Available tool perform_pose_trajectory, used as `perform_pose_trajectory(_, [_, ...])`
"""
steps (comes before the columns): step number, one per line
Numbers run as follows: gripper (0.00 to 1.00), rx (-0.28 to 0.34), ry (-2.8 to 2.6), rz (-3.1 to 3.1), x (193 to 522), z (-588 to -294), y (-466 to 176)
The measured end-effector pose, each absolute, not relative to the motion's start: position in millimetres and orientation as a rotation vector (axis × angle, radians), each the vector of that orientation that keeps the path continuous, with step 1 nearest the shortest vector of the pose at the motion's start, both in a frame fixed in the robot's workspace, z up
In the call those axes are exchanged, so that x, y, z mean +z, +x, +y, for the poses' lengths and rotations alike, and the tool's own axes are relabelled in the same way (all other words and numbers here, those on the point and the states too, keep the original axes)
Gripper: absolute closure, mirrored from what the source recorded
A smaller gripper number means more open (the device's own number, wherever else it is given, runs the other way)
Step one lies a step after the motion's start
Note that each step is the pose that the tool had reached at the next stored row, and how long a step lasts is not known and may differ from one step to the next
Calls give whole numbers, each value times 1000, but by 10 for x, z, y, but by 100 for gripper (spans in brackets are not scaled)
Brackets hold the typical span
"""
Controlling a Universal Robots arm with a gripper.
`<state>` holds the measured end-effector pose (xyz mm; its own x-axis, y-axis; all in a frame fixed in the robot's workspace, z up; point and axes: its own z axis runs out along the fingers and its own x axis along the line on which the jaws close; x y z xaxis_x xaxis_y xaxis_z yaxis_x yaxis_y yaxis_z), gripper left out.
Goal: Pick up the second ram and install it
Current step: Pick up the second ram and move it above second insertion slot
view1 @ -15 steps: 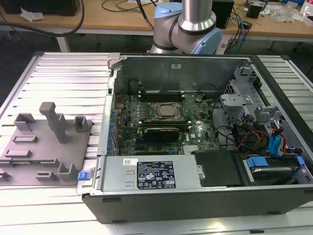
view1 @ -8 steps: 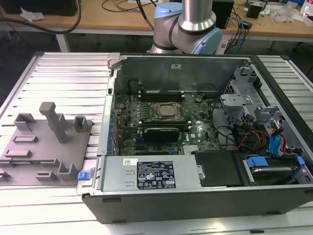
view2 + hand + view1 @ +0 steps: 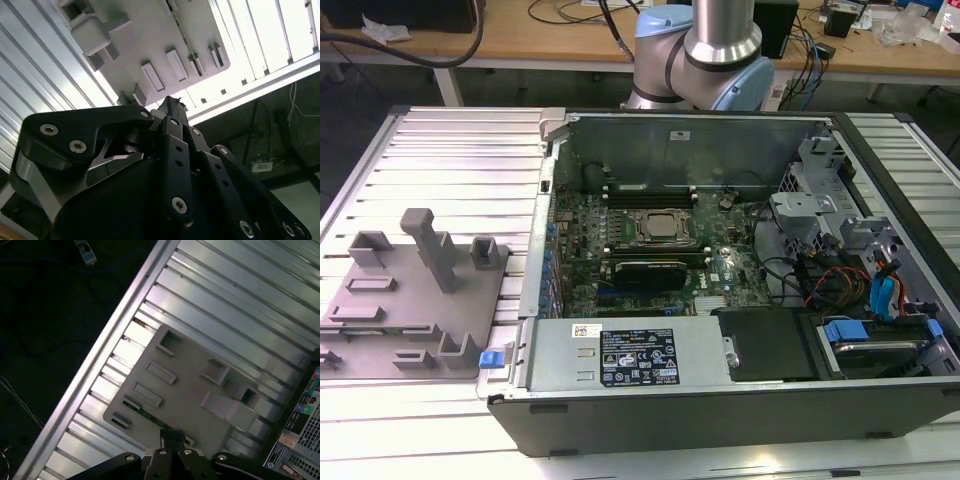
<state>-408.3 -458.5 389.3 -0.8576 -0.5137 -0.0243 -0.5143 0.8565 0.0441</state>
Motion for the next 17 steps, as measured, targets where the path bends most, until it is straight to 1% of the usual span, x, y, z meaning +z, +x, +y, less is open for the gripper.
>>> perform_pose_trajectory(17, [89,78,-1191,2900,3893,-4585,-4083])
